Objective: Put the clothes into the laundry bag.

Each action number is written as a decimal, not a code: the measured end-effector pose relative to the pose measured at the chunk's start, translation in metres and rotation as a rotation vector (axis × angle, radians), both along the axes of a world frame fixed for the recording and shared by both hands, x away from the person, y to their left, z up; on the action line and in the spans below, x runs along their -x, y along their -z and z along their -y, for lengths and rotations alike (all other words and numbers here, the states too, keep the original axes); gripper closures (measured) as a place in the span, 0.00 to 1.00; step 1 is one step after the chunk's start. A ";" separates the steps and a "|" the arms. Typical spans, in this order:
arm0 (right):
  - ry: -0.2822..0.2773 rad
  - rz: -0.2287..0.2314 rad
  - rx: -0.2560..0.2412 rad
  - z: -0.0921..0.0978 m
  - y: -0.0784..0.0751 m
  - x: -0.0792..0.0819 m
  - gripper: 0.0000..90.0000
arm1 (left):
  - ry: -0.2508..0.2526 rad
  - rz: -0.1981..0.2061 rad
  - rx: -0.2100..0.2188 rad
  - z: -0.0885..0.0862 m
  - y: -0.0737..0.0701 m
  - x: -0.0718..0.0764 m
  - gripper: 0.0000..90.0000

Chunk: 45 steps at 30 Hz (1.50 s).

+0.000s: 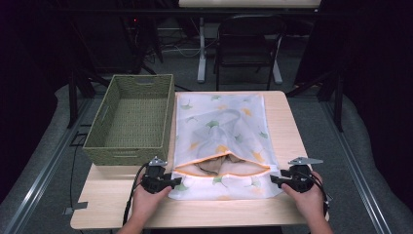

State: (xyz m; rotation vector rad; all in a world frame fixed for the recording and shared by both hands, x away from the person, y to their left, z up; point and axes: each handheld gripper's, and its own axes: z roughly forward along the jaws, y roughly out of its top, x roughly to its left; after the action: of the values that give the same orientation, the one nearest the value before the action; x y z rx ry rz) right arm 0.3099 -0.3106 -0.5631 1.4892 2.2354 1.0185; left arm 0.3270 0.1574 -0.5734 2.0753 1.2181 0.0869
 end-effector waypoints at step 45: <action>-0.149 -0.021 0.064 -0.018 0.001 -0.005 0.98 | 0.066 0.043 -0.061 0.012 -0.004 0.002 0.98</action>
State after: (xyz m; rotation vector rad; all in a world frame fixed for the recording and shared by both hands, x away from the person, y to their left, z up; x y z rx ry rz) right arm 0.3150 -0.2929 -0.5636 1.3304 2.4004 0.9674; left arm 0.3255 0.1458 -0.5692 2.1535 1.1337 0.1389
